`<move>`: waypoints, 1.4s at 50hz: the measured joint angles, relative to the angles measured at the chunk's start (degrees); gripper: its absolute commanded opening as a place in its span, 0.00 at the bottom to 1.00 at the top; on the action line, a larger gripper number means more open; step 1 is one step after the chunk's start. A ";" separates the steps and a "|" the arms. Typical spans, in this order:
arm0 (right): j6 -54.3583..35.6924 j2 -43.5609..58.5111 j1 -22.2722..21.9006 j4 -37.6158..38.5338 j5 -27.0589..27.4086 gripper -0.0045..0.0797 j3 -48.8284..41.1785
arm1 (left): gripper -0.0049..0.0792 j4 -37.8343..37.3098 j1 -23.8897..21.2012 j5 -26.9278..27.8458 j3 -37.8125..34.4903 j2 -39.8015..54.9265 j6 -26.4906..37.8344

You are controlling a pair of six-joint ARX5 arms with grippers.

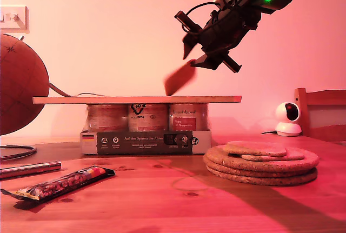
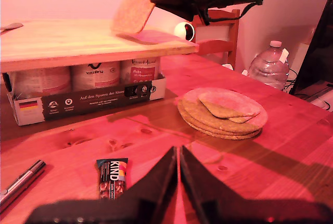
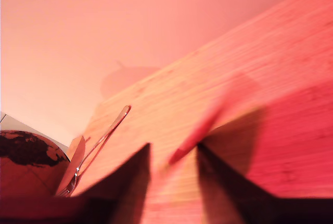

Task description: Pick up the top cork coaster and place it on the shelf behind you

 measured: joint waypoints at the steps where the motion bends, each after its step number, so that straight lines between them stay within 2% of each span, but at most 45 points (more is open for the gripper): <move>1: -0.68 0.00 0.00 -0.24 0.00 0.50 0.02 | 0.03 0.00 0.00 0.00 0.00 0.00 -0.02; 14: -2.34 0.00 -0.07 -7.41 -0.57 0.50 1.44 | 0.03 0.02 0.00 0.00 0.00 0.00 -0.02; 25: -2.27 0.00 -0.04 -12.11 -8.74 0.50 1.66 | 0.03 0.04 0.00 0.00 0.00 0.00 0.00; 32: -2.27 0.00 0.02 -15.28 -10.16 0.50 1.79 | 0.03 0.07 0.00 0.00 0.00 0.00 0.00; 41: -2.29 0.00 0.00 -25.68 -12.07 0.50 5.44 | 0.03 0.20 0.00 0.02 0.00 0.00 -0.02; 54: -8.11 0.00 0.44 -34.10 -17.25 0.48 12.15 | 0.03 0.22 0.00 0.02 0.00 0.00 -0.02; 59: -11.10 0.00 0.79 -35.41 -19.04 0.37 12.35 | 0.03 0.22 0.00 0.02 0.00 0.00 -0.02; 61: -11.78 0.00 0.81 -35.87 -19.45 0.29 12.35 | 0.03 0.24 0.00 0.02 0.00 0.00 -0.02; 65: -16.02 0.00 0.81 -36.61 -19.54 0.05 12.35 | 0.03 0.26 0.00 0.02 0.00 0.00 -0.02; 66: -18.08 0.00 0.81 -36.92 -19.54 0.03 12.37 | 0.03 0.24 0.00 0.02 0.00 0.00 -0.02; 70: -23.28 -0.02 0.81 -39.56 -19.34 0.04 12.55 | 0.03 0.31 0.00 -0.02 0.00 0.00 -0.02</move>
